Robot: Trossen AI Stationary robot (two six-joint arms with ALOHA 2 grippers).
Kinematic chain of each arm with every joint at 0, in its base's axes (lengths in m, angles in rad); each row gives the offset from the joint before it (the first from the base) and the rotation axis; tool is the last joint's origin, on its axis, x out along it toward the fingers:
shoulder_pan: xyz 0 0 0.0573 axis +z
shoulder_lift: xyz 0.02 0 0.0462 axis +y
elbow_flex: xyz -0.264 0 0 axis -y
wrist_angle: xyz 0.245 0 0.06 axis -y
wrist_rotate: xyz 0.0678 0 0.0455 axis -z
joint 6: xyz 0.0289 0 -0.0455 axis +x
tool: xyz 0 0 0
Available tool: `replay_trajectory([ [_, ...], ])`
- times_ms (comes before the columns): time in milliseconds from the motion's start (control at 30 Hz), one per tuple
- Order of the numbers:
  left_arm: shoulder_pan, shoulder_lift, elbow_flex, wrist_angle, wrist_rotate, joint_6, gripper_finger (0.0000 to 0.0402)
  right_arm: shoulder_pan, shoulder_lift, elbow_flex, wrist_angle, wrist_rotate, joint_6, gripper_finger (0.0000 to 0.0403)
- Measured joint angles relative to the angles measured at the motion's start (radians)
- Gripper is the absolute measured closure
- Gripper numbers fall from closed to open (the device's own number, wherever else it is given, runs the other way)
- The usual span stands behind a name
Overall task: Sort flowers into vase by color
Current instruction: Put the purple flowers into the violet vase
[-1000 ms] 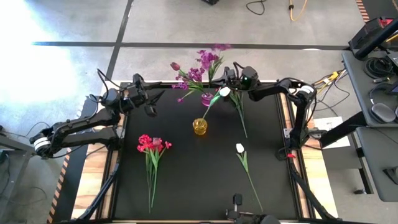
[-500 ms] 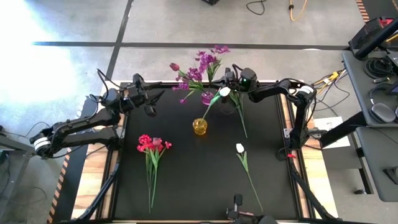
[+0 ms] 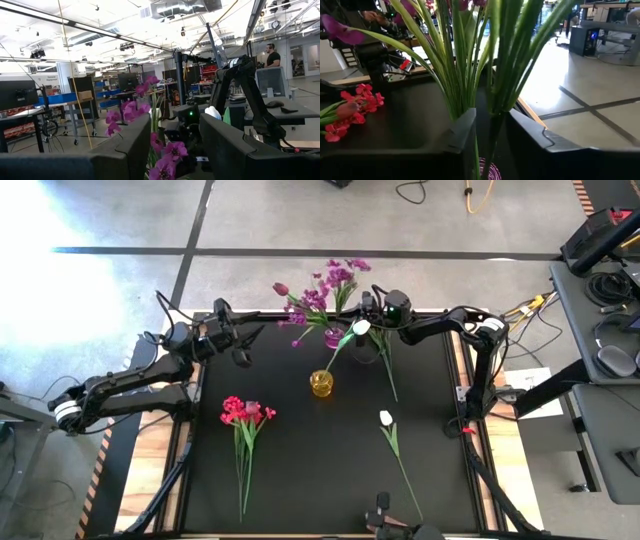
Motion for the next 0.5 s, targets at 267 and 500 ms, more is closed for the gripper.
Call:
replay_trajectory([
  [267, 0.000, 0.000, 0.000, -0.001, 0.000, 0.000, 0.0245, 0.000, -0.001, 0.000, 0.001, -0.008, 0.006, 0.0261],
  [500, 0.000, 0.000, 0.000, -0.004, 0.000, 0.000, 0.0245, 0.008, -0.010, 0.000, -0.005, -0.013, 0.009, 0.0291],
])
